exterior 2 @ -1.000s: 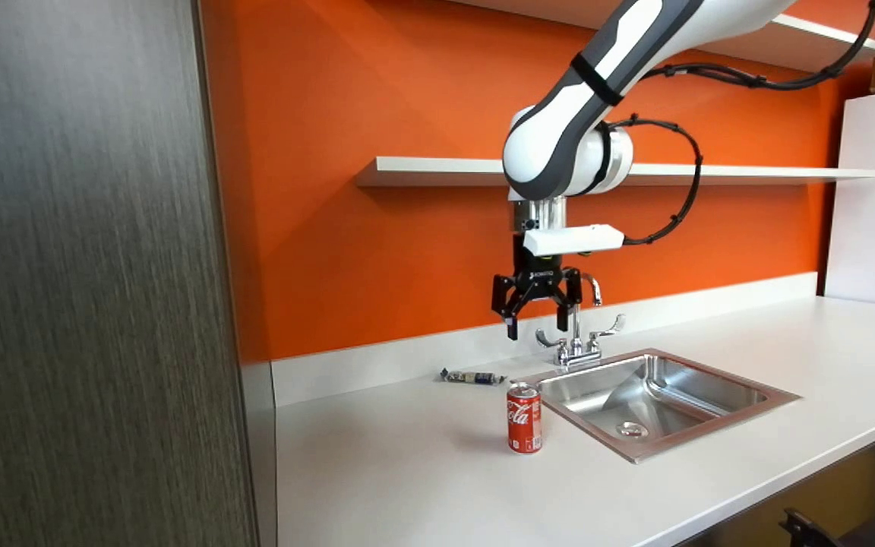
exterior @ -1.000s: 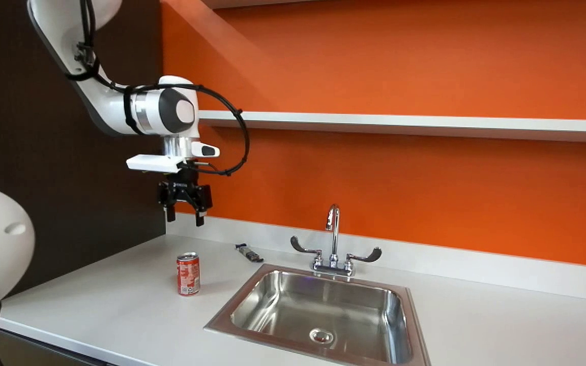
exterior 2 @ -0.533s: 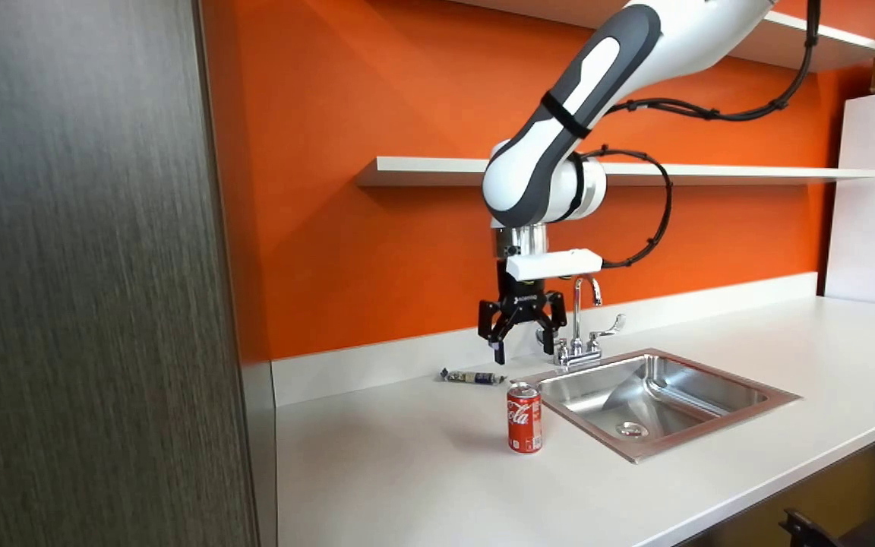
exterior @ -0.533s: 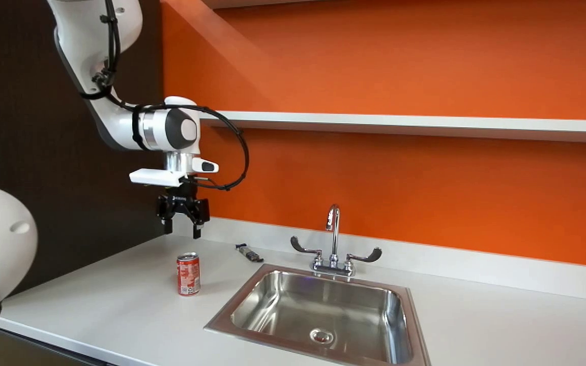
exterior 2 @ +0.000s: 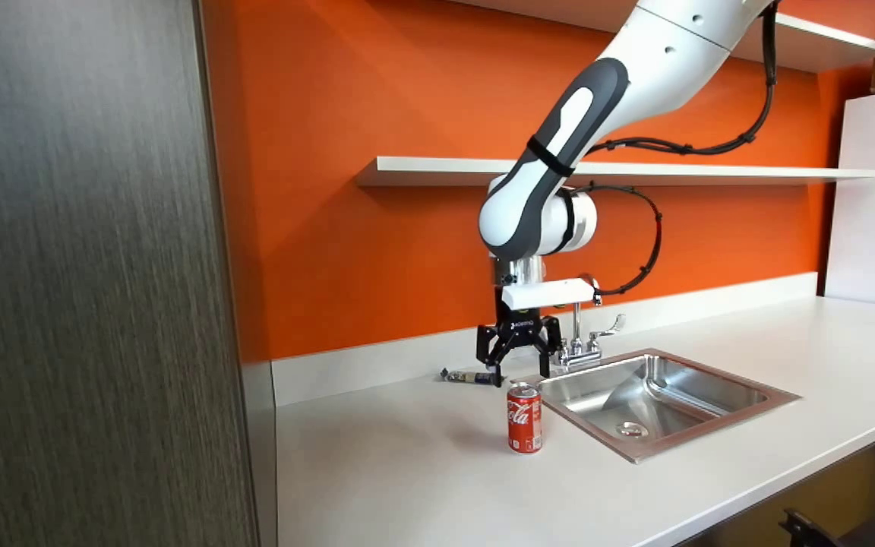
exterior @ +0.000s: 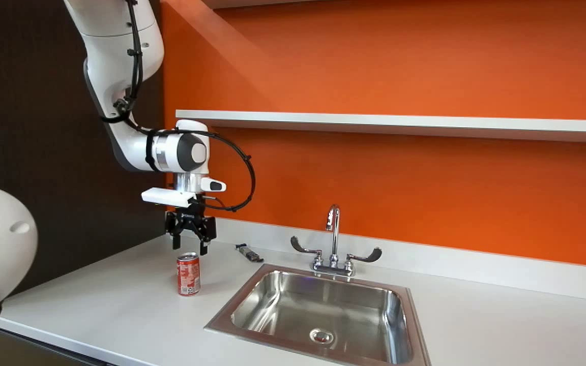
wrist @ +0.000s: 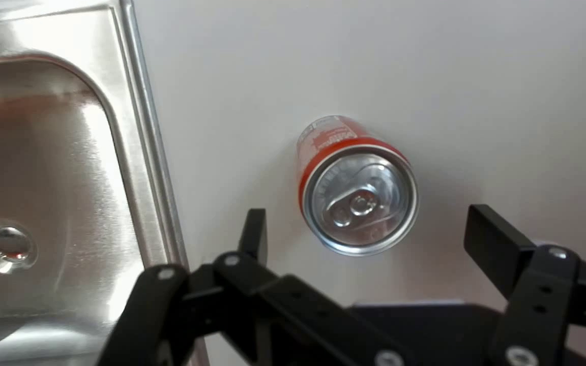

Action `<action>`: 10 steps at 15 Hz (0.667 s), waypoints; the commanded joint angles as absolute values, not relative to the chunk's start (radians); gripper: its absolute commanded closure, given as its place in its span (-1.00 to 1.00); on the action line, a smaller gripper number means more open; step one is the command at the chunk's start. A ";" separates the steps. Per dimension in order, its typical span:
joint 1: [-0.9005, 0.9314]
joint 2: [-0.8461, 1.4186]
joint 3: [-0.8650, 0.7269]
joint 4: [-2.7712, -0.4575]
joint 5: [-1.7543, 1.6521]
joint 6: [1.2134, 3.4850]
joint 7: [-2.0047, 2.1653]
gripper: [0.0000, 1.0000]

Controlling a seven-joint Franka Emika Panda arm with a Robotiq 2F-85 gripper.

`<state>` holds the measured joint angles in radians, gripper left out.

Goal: Put the red can inside the sink

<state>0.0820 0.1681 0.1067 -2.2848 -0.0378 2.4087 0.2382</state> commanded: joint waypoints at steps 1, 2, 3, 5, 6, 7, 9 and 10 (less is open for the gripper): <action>0.097 0.204 0.079 -2.257 -0.045 2.422 0.274 -1.00; 0.098 0.209 0.075 -2.254 -0.045 2.419 0.274 -1.00; 0.099 0.212 0.072 -2.253 -0.045 2.415 0.274 -1.00; 0.101 0.215 0.070 -2.253 -0.044 2.411 0.272 -1.00; 0.102 0.216 0.070 -2.253 -0.042 2.411 0.270 -1.00; 0.103 0.217 0.072 -2.255 -0.041 2.410 0.267 -1.00; 0.106 0.220 0.074 -2.255 -0.039 2.406 0.263 -1.00; 0.108 0.221 0.075 -2.255 -0.038 2.404 0.263 -1.00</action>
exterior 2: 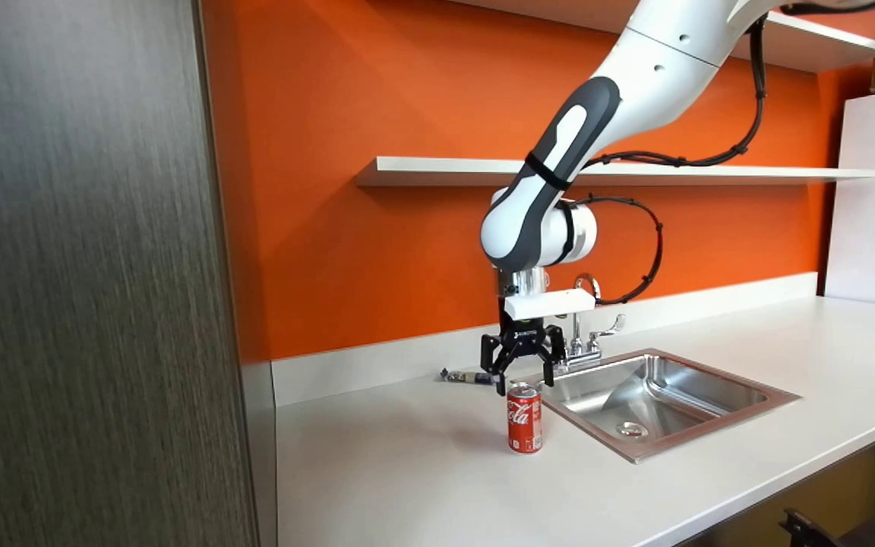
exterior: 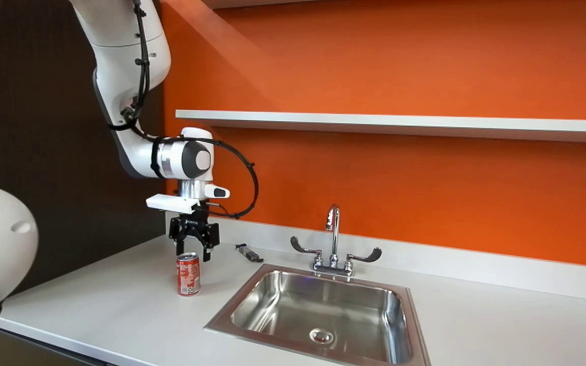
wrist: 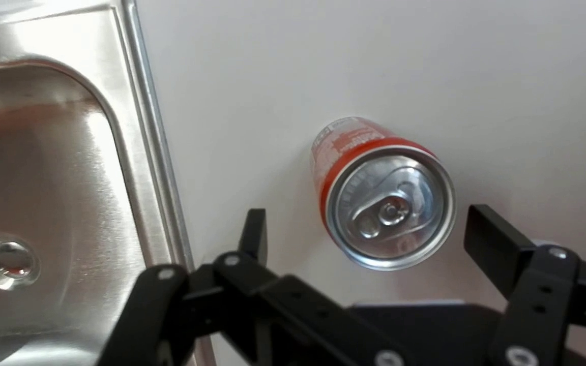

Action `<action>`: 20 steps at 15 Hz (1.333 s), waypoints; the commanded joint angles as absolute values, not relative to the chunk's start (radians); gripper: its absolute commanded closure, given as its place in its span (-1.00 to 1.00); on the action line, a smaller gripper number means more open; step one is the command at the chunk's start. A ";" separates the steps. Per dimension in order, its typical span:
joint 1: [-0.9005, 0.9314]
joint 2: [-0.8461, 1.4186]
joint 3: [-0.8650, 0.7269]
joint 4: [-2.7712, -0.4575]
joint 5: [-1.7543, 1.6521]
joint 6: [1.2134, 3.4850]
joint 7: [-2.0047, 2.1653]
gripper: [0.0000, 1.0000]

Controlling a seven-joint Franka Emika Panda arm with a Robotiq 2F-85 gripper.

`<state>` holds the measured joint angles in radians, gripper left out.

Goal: Put the red can inside the sink

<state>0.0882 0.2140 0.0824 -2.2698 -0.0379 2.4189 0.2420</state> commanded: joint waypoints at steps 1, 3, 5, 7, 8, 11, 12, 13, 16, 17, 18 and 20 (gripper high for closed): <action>0.110 0.222 0.075 -2.255 -0.038 2.400 0.262 -1.00; 0.118 0.227 0.073 -2.252 -0.046 2.385 0.272 -1.00; 0.124 0.233 0.070 -2.250 -0.054 2.371 0.284 -1.00; 0.127 0.238 0.070 -2.252 -0.054 2.360 0.290 -1.00; 0.129 0.240 0.069 -2.255 -0.055 2.357 0.295 -1.00; 0.128 0.246 0.075 -2.260 -0.036 2.364 0.289 -1.00; 0.129 0.246 0.075 -2.264 -0.032 2.376 0.290 -1.00; 0.128 0.246 0.077 -2.266 -0.025 2.385 0.286 -1.00; 0.128 0.246 0.075 -2.266 -0.021 2.387 0.291 -1.00; 0.128 0.245 0.074 -2.266 -0.022 2.385 0.293 -1.00; 0.129 0.247 0.072 -2.264 -0.025 2.380 0.296 -1.00; 0.129 0.248 0.071 -2.265 -0.028 2.381 0.298 -1.00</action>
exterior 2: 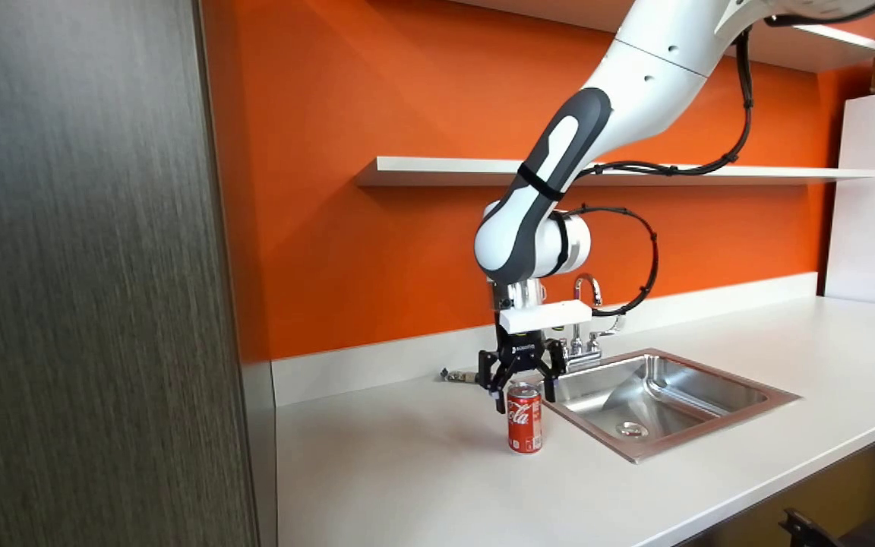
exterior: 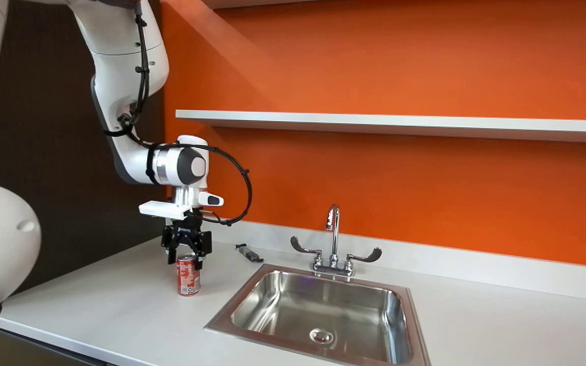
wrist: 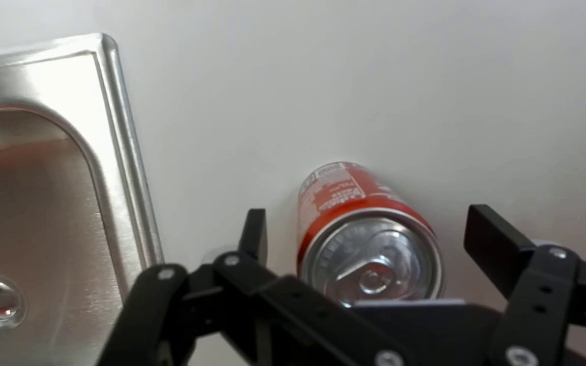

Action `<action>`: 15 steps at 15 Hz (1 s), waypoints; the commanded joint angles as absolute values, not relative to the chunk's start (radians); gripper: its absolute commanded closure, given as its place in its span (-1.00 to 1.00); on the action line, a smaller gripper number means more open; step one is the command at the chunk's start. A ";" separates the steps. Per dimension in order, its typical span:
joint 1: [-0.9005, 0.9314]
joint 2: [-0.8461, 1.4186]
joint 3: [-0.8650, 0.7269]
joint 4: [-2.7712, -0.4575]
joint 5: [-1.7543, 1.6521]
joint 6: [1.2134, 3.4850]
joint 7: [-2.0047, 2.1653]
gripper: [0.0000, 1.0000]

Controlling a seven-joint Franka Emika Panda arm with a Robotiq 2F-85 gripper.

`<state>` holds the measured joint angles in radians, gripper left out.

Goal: Put the red can inside the sink

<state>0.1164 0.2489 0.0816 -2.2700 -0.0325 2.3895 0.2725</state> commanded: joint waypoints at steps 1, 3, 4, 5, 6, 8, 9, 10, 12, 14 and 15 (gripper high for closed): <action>0.128 0.249 0.071 -2.264 -0.027 2.382 0.299 -1.00; 0.127 0.250 0.071 -2.264 -0.023 2.385 0.298 -1.00; 0.127 0.252 0.071 -2.264 -0.021 2.388 0.298 -0.50; 0.127 0.253 0.072 -2.264 -0.021 2.391 0.299 -0.47; 0.127 0.254 0.072 -2.263 -0.020 2.393 0.298 -0.31; 0.127 0.257 0.073 -2.262 -0.017 2.403 0.298 0.03; 0.127 0.259 0.073 -2.260 -0.016 2.408 0.298 0.17; 0.127 0.261 0.073 -2.259 -0.014 2.416 0.299 0.24; 0.126 0.264 0.071 -2.256 -0.014 2.430 0.304 0.24; 0.127 0.246 0.066 -2.262 -0.020 2.438 0.313 0.24; 0.127 0.228 0.064 -2.268 -0.026 2.440 0.316 0.24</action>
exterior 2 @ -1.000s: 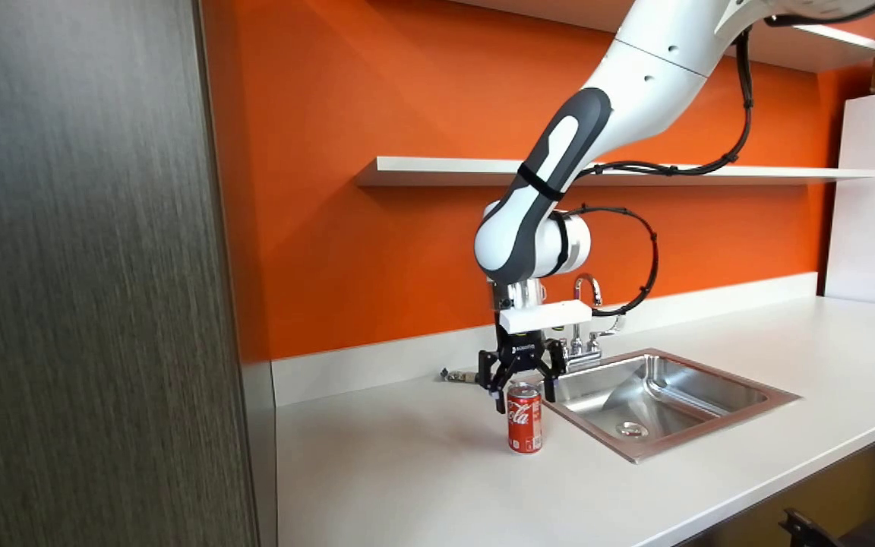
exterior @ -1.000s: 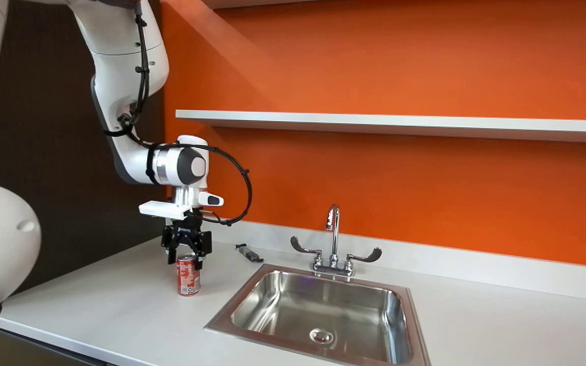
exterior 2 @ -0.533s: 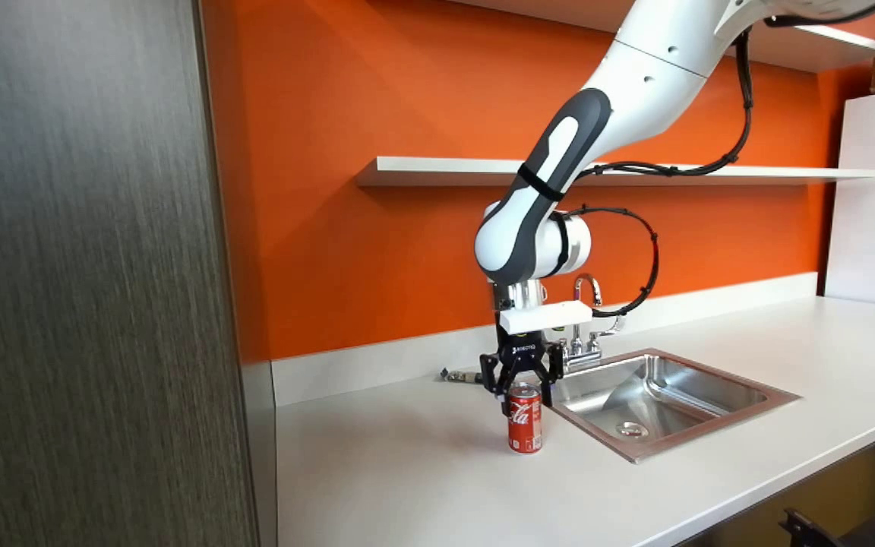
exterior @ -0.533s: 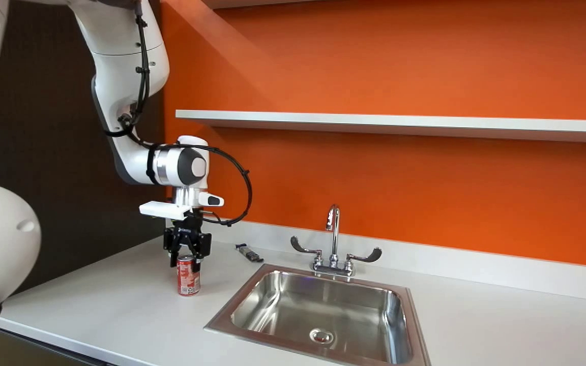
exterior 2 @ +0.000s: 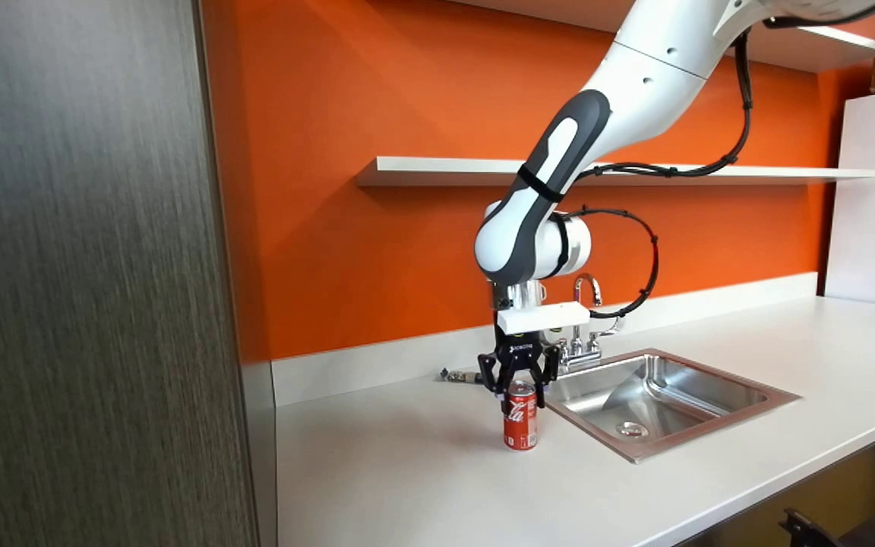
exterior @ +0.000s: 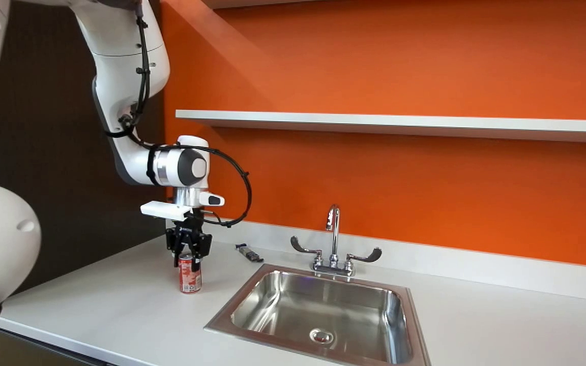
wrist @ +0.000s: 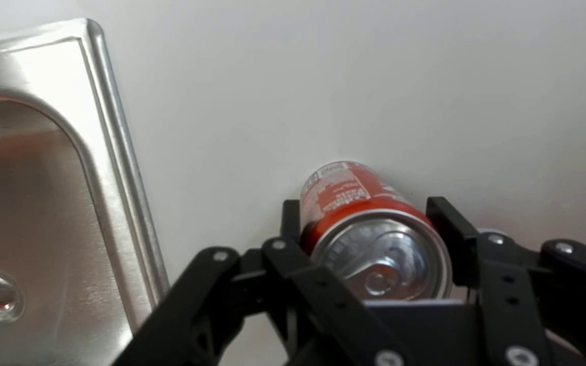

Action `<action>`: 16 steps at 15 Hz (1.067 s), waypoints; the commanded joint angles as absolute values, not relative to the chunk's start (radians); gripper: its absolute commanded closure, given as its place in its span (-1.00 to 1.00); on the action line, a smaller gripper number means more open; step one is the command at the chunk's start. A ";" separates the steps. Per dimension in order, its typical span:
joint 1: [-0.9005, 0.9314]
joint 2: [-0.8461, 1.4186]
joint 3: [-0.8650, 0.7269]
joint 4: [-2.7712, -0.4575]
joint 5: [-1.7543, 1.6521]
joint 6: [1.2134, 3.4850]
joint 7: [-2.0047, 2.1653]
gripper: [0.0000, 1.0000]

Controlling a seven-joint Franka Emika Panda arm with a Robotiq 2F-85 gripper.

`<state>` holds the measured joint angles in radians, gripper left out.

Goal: Put the red can inside the sink

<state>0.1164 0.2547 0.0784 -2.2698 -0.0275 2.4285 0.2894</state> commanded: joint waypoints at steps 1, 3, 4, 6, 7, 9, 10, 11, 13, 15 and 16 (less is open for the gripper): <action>0.128 0.215 0.061 -2.273 -0.031 2.441 0.319 0.24; 0.129 0.180 0.053 -2.280 -0.046 2.429 0.325 0.24; 0.128 0.164 0.050 -2.281 -0.052 2.417 0.326 0.24; 0.121 0.131 0.047 -2.280 -0.056 2.398 0.314 0.24; 0.118 0.116 0.044 -2.277 -0.058 2.390 0.313 0.24; 0.110 0.090 0.039 -2.269 -0.056 2.376 0.310 0.24; 0.104 0.082 0.034 -2.262 -0.053 2.372 0.307 0.24; 0.099 0.076 0.029 -2.257 -0.054 2.375 0.309 0.24; 0.078 0.069 0.010 -2.246 -0.043 2.387 0.299 0.24; 0.053 0.070 -0.016 -2.229 -0.043 2.393 0.301 0.24; 0.037 0.072 -0.032 -2.221 -0.040 2.394 0.298 0.24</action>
<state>0.0830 0.0878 -0.0077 -2.2506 -0.0367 2.4149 0.2952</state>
